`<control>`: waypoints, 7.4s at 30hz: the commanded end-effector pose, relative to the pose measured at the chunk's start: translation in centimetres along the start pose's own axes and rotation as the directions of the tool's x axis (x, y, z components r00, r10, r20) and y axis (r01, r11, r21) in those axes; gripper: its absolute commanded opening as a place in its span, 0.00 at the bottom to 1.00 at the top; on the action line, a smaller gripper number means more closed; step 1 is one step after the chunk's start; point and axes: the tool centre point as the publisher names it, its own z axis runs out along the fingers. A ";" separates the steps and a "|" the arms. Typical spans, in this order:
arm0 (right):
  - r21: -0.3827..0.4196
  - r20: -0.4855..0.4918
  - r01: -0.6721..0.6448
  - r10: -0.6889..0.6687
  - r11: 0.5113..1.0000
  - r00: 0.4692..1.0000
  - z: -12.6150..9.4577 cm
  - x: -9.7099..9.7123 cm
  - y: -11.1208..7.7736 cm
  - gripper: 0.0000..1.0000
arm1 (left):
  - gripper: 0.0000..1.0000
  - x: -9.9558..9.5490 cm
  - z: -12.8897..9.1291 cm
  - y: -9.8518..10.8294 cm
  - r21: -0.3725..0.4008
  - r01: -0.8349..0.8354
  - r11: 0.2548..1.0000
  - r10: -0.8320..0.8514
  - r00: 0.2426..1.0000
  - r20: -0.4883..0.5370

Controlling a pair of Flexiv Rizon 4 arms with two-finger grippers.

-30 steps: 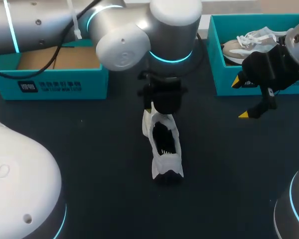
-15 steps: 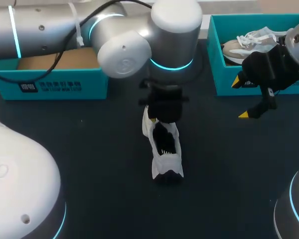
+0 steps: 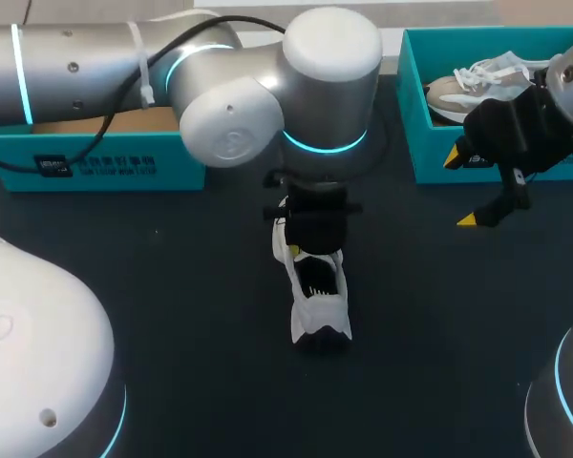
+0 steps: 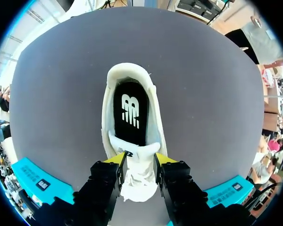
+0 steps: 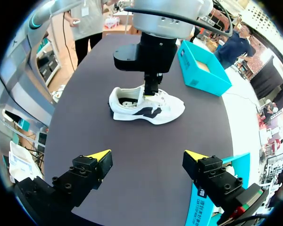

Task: Take the shoe out of the shoebox, open the shoe tongue, remove and reinsert the insole, then place the shoe into the shoebox

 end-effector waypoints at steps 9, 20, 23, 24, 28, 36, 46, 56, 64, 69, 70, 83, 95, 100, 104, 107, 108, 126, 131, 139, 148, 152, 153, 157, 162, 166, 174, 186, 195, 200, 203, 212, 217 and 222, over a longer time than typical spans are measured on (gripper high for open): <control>0.003 -0.001 0.000 0.000 1.000 1.000 0.1 -0.1 0.1 1.00 | 0.34 -0.6 -0.3 0.1 -0.035 -0.009 0.999 0.010 0.999 0.031; 0.003 -0.001 0.000 0.000 1.000 1.000 0.1 -0.1 0.1 1.00 | 0.27 1.1 0.8 -1.2 -0.027 0.038 0.999 -0.036 0.997 0.068; 0.003 -0.001 0.000 0.000 1.000 1.000 0.1 -0.1 0.1 1.00 | 0.28 1.3 0.7 -1.7 -0.022 0.044 0.999 -0.042 0.997 0.070; 0.003 -0.001 0.000 0.000 1.000 1.000 0.1 -0.1 0.1 1.00 | 0.28 1.4 0.6 -1.8 -0.021 0.044 0.999 -0.043 0.997 0.070; 0.003 -0.001 0.000 0.000 1.000 1.000 0.1 -0.1 0.1 1.00 | 0.29 1.2 -0.2 -1.8 -0.024 0.053 0.998 -0.051 0.996 0.077; 0.003 -0.001 0.000 0.000 1.000 1.000 0.1 -0.1 0.1 1.00 | 0.29 -0.6 -1.4 -0.1 0.011 0.022 1.000 -0.022 0.999 0.035; 0.003 -0.001 0.000 0.000 1.000 1.000 0.1 -0.1 0.1 1.00 | 0.33 -0.7 -2.7 0.0 0.074 0.083 0.994 -0.080 0.996 -0.039; 0.003 -0.001 0.000 0.000 1.000 1.000 0.1 -0.1 0.1 1.00 | 1.00 1.5 -4.2 -1.2 0.105 0.332 0.937 -0.330 0.943 -0.037; 0.003 -0.001 0.000 0.000 1.000 1.000 0.1 -0.1 0.1 1.00 | 1.00 1.5 -4.2 -1.2 0.105 0.332 0.937 -0.330 0.943 -0.037; 0.003 -0.001 0.000 0.000 1.000 1.000 0.1 -0.1 0.1 1.00 | 1.00 2.5 -4.3 -3.0 0.018 0.589 0.808 -0.588 0.808 -0.045; 0.003 -0.001 0.000 0.000 1.000 1.000 0.1 -0.1 0.1 1.00 | 1.00 3.1 -4.6 -3.6 0.039 0.624 0.780 -0.623 0.781 -0.031; 0.003 -0.001 0.000 0.000 1.000 1.000 0.1 -0.1 0.1 1.00 | 1.00 6.0 -5.3 -8.4 0.050 0.997 0.052 -0.998 0.050 0.036; 0.003 -0.001 0.000 0.000 1.000 1.000 0.1 -0.1 0.1 1.00 | 1.00 1.6 -3.7 -10.1 0.093 0.993 -0.077 -0.996 -0.080 0.028; 0.003 -0.001 0.000 0.000 1.000 1.000 0.1 -0.1 0.1 1.00 | 1.00 0.4 -2.5 -11.3 0.090 0.992 -0.087 -0.995 -0.091 0.035; 0.003 -0.001 0.000 0.000 1.000 1.000 0.1 -0.1 0.1 1.00 | 1.00 0.0 -1.5 -11.6 0.084 0.993 -0.088 -0.995 -0.092 0.045; 0.003 -0.001 0.000 0.000 1.000 1.000 0.1 -0.1 0.1 1.00 | 1.00 0.2 -0.8 -11.5 0.073 0.992 -0.101 -0.994 -0.105 0.043; 0.003 -0.001 0.000 0.000 1.000 1.000 0.1 -0.1 0.1 1.00 | 1.00 0.2 -0.6 -11.4 0.071 0.992 -0.104 -0.993 -0.107 0.046; 0.003 -0.001 0.000 0.000 1.000 1.000 0.1 -0.1 0.1 1.00 | 1.00 -0.6 2.4 -11.5 0.040 0.999 -0.025 -1.000 -0.026 0.010; 0.003 -0.001 0.000 0.000 1.000 1.000 0.1 -0.1 0.1 1.00 | 0.94 -0.4 3.0 -11.7 0.042 0.999 -0.021 -1.000 -0.021 0.002; 0.003 -0.001 0.000 0.000 1.000 1.000 0.1 -0.1 0.1 1.00 | 0.85 0.3 4.3 -11.4 0.038 0.999 -0.003 -1.000 -0.002 -0.015; 0.003 -0.001 0.000 0.000 1.000 1.000 0.1 -0.1 0.1 1.00 | 0.50 0.2 5.1 -11.6 0.025 0.999 0.023 -0.999 0.024 -0.033; 0.003 -0.001 0.000 0.000 1.000 1.000 0.1 -0.1 0.1 1.00 | 0.44 0.0 5.1 -12.1 0.023 0.999 0.045 -0.998 0.045 -0.041; 0.003 -0.001 0.000 0.000 1.000 1.000 0.1 -0.1 0.1 1.00 | 0.39 0.1 5.1 -12.3 0.022 0.998 0.055 -0.997 0.056 -0.050; 0.003 -0.001 0.000 0.000 1.000 1.000 0.1 -0.1 0.1 1.00 | 0.18 0.3 5.5 -12.7 0.010 0.998 0.066 -0.996 0.066 -0.052; 0.003 -0.001 0.000 0.000 1.000 1.000 0.1 -0.1 0.1 1.00 | 0.00 0.7 5.9 -12.7 -0.003 0.997 0.071 -0.994 0.070 -0.081; 0.003 -0.001 0.000 0.000 1.000 1.000 0.1 -0.1 0.1 1.00 | 0.00 1.2 5.0 -12.7 -0.002 0.997 0.077 -0.993 0.077 -0.095; 0.003 -0.001 0.000 0.000 1.000 1.000 0.1 -0.1 0.1 1.00 | 0.00 3.8 -0.9 -11.3 -0.008 0.995 0.104 -0.988 0.103 -0.117; 0.003 -0.001 0.000 0.000 1.000 1.000 0.1 -0.1 0.1 1.00 | 0.00 7.2 -9.0 -8.6 0.042 0.986 0.160 -0.968 0.165 -0.189; 0.003 -0.001 0.000 0.000 1.000 1.000 0.1 -0.1 0.1 1.00 | 0.00 7.9 -11.0 -7.7 0.048 0.981 0.188 -0.960 0.194 -0.205; 0.003 -0.001 0.000 0.000 1.000 1.000 0.1 -0.1 0.1 1.00 | 0.00 7.9 -11.0 -7.7 0.048 0.981 0.188 -0.960 0.194 -0.205; 0.003 -0.001 0.000 0.000 1.000 1.000 0.1 -0.1 0.1 1.00 | 0.00 7.9 -11.0 -7.7 0.048 0.981 0.188 -0.960 0.194 -0.205; 0.003 -0.001 0.000 0.000 1.000 1.000 0.1 -0.1 0.1 1.00 | 0.00 11.1 -12.6 -4.0 0.062 0.968 0.242 -0.933 0.250 -0.260; 0.003 -0.001 0.000 0.000 1.000 1.000 0.1 -0.1 0.1 1.00 | 0.00 13.4 -13.2 -1.4 0.070 0.973 0.218 -0.939 0.229 -0.258; 0.003 -0.001 0.000 0.000 1.000 1.000 0.1 -0.1 0.1 1.00 | 0.00 15.6 -13.7 1.2 0.038 0.980 0.193 -0.947 0.196 -0.254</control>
